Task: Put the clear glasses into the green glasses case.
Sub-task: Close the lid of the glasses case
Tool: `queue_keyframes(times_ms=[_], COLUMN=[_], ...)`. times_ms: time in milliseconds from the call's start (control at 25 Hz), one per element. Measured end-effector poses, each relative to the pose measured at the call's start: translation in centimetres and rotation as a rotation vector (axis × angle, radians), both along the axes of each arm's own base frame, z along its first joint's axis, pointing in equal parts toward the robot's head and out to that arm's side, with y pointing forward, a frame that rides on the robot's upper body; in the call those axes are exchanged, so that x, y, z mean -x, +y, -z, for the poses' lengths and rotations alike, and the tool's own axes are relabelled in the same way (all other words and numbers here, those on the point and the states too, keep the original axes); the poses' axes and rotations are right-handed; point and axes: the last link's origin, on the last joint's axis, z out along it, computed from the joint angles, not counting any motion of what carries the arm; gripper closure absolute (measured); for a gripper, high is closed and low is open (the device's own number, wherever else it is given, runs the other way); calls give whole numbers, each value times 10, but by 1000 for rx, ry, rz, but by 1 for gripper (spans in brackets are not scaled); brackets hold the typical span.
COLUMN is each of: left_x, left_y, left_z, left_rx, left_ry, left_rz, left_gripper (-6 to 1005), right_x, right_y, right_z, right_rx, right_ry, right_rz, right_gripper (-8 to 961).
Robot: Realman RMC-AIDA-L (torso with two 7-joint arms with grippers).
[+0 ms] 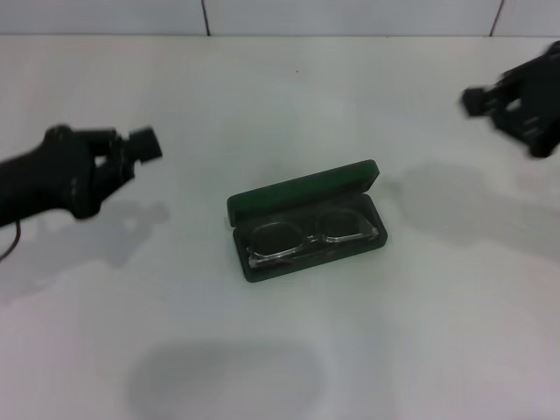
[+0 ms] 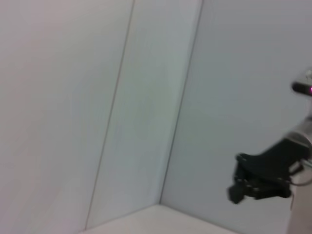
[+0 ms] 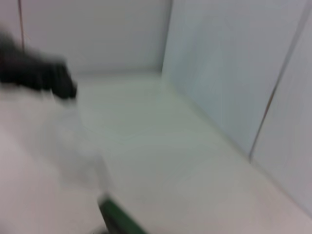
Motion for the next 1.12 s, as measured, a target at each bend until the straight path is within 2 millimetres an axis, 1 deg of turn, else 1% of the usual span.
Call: queue_keyframes(times_ms=[120, 200, 280, 360, 440, 520, 640, 760, 840, 960, 1120], left_x=[-8, -10, -12, -16, -21, -27, -36, -46, -57, -72, -83], left_y=[12, 15, 18, 22, 26, 31, 44, 59, 67, 71, 70], left_z=[-2, -2, -3, -4, -4, -3, 0, 10, 18, 32, 46], left_rx=[8, 11, 13, 14, 16, 11, -6, 19, 73, 142, 205], left_ry=[-6, -4, -3, 0, 4, 8, 32, 92, 138, 180, 209], left_rz=[-4, -5, -5, 3, 17, 37, 27, -3, 8, 40, 65], left_gripper=[933, 933, 933, 904, 876, 847, 805, 767, 750, 724, 690], right_x=[-27, -48, -66, -80, -90, -98, -107, -109, -114, -117, -120], right_y=[-5, -12, -21, -27, -30, -32, -36, -38, -40, -40, -41], right_z=[-26, -43, -59, -70, -76, -77, -74, -71, -65, -61, -54], right_rx=[14, -14, -51, -93, -115, -121, -140, -140, -131, -119, -94], right_ry=[212, 352, 456, 501, 506, 489, 484, 491, 510, 527, 529], right_rz=[-22, -85, -149, -158, -133, -103, -80, -83, -78, -64, -51], right_gripper=[953, 953, 953, 917, 880, 844, 727, 610, 530, 412, 299])
